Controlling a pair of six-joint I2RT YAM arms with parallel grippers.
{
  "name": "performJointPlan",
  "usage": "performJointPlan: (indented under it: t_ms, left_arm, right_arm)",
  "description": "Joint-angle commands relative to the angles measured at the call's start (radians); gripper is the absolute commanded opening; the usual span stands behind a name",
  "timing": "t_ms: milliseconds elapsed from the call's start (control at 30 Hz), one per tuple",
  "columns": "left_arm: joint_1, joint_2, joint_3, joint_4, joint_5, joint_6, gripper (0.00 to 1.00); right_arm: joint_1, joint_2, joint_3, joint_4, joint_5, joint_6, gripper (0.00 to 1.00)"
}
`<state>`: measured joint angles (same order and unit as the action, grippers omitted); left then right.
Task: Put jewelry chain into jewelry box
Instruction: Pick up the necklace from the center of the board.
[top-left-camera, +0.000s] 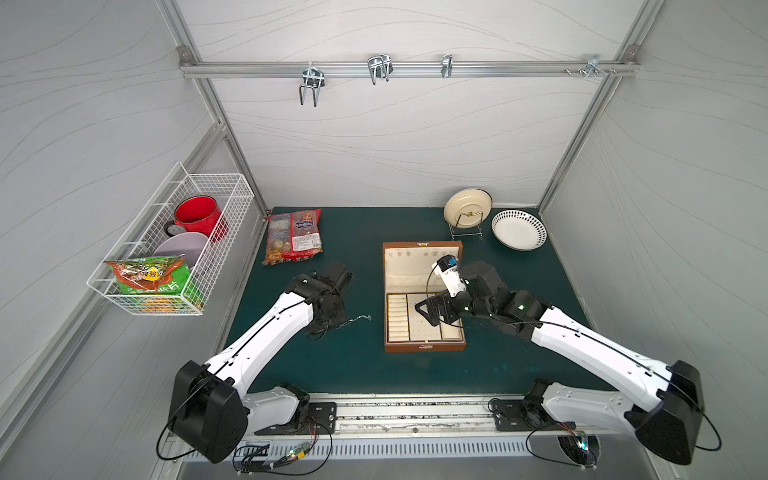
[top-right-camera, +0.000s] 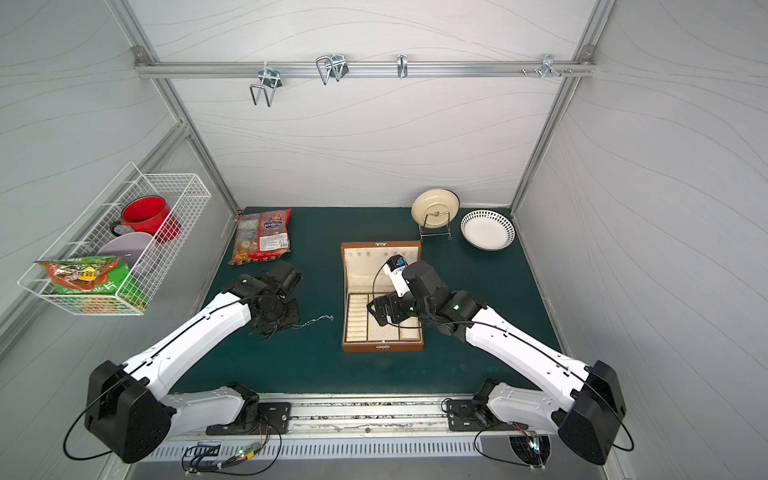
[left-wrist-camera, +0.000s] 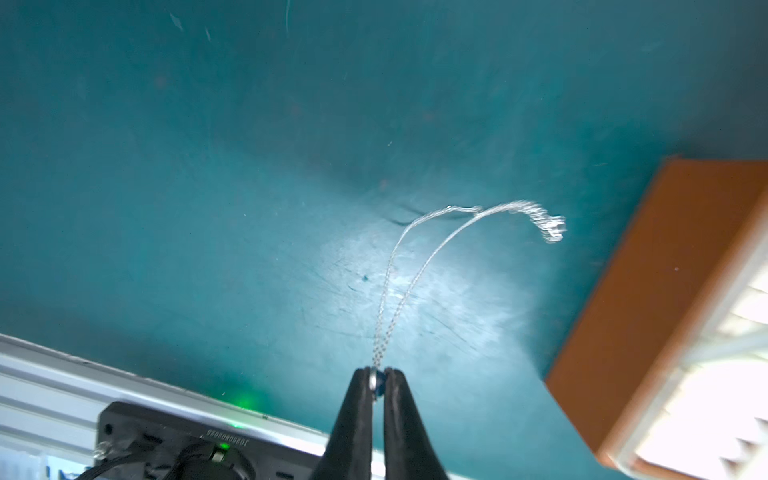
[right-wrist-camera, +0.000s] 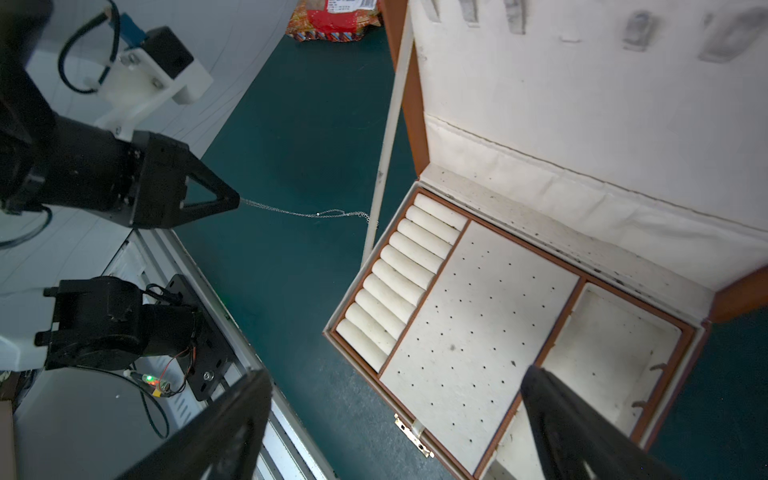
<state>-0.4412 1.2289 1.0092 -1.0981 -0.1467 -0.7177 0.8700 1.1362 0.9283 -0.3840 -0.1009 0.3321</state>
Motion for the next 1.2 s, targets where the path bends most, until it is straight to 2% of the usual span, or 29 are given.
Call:
performJointPlan:
  t_ms: [0,200,367,500,567,700,967,1167]
  left_arm:
    - [-0.003,-0.019,0.125,-0.107,-0.016,0.052,0.1]
    - [-0.004,-0.01,0.336,-0.214,0.039,0.123,0.09]
    - [-0.004,-0.004,0.472,-0.283,0.077,0.148,0.09]
    - [-0.004,-0.008,0.575,-0.326,0.109,0.152,0.09]
    - [-0.004,-0.007,0.615,-0.342,0.126,0.158,0.09]
    - [-0.004,-0.002,0.681,-0.375,0.147,0.163,0.1]
    - [-0.004,0.003,0.751,-0.392,0.178,0.163,0.1]
    - [-0.003,0.002,0.773,-0.392,0.203,0.162,0.11]
  right_arm:
    - [0.041,0.019,0.027,0.106,-0.042,-0.078,0.99]
    - [0.118,0.106,0.055,0.265,-0.058,-0.184,0.99]
    - [0.139,0.211,0.08,0.398,-0.114,-0.199,0.99]
    - [0.146,0.297,0.102,0.51,-0.181,-0.189,0.89]
    - [0.151,0.347,0.144,0.519,-0.22,-0.181,0.79]
    - [0.163,0.427,0.21,0.545,-0.287,-0.146,0.71]
    - [0.182,0.534,0.241,0.678,-0.341,-0.071,0.55]
    - [0.19,0.576,0.262,0.726,-0.342,-0.062,0.5]
